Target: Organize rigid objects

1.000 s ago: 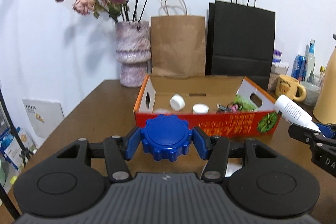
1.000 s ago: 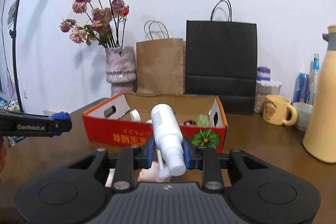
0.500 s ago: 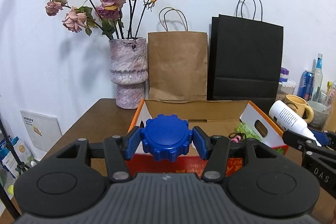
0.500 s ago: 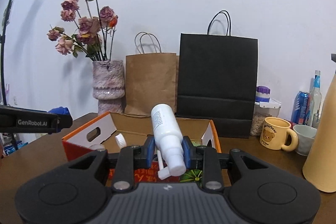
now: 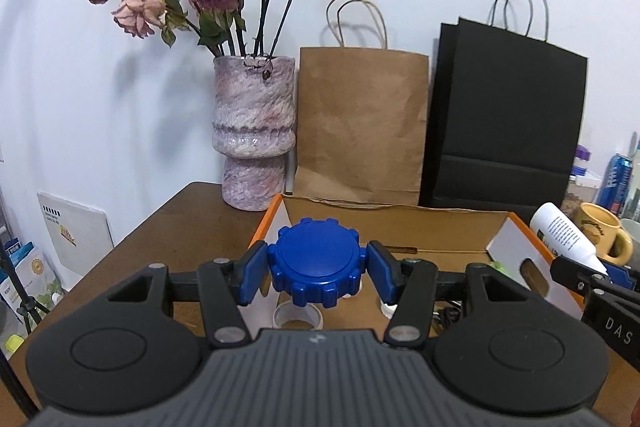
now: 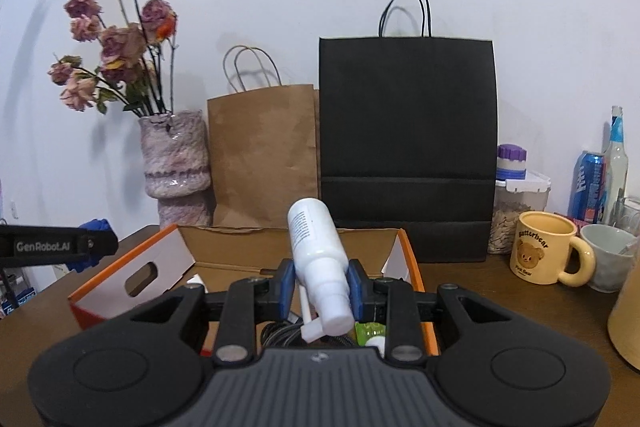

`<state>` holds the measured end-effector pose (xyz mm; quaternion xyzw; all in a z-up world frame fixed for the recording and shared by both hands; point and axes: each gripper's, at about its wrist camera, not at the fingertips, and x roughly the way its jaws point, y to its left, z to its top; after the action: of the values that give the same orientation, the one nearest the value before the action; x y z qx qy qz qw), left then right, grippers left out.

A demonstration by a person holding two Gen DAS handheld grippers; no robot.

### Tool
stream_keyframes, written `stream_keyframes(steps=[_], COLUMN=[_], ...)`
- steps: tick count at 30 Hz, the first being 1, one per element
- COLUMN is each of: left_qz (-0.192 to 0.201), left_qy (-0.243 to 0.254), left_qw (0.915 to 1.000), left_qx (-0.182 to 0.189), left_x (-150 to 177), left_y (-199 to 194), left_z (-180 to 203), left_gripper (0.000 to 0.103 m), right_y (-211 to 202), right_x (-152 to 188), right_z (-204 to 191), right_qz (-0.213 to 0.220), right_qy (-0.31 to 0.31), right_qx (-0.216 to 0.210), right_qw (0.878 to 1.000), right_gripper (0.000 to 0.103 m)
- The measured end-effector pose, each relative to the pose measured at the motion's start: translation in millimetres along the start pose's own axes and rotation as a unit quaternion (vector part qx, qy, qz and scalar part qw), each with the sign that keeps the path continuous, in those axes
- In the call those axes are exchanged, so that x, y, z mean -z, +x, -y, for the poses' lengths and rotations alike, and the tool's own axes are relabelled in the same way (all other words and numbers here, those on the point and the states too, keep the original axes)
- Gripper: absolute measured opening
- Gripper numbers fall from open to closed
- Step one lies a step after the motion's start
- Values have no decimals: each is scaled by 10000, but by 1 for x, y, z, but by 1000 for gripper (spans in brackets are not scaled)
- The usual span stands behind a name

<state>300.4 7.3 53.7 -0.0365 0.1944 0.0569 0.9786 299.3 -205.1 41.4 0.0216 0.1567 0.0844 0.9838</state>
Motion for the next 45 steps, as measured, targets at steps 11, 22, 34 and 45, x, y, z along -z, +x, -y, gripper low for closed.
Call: stream_keyframes(steps=[11, 22, 34, 45], left_qz=[-122, -336, -238, -226], left_qy=[117, 387, 512, 439], left_qw=[9997, 9983, 9979, 9981], left_qx=[-176, -291, -331, -368], left_x=[-5, 1, 4, 4], left_y=[51, 86, 84, 84], left_z=[1, 1, 3, 2], left_gripper=[55, 55, 91, 103], right_y=[55, 90, 85, 86], right_x=[-2, 7, 10, 10], right_z=[4, 6, 8, 7], right_qz=[-284, -635, -628, -587], right_qy=[-38, -165, -124, -217], right_qx=[-54, -98, -117, 28], right_qw=[9996, 9978, 9979, 9980], right_gripper=[27, 27, 93, 103])
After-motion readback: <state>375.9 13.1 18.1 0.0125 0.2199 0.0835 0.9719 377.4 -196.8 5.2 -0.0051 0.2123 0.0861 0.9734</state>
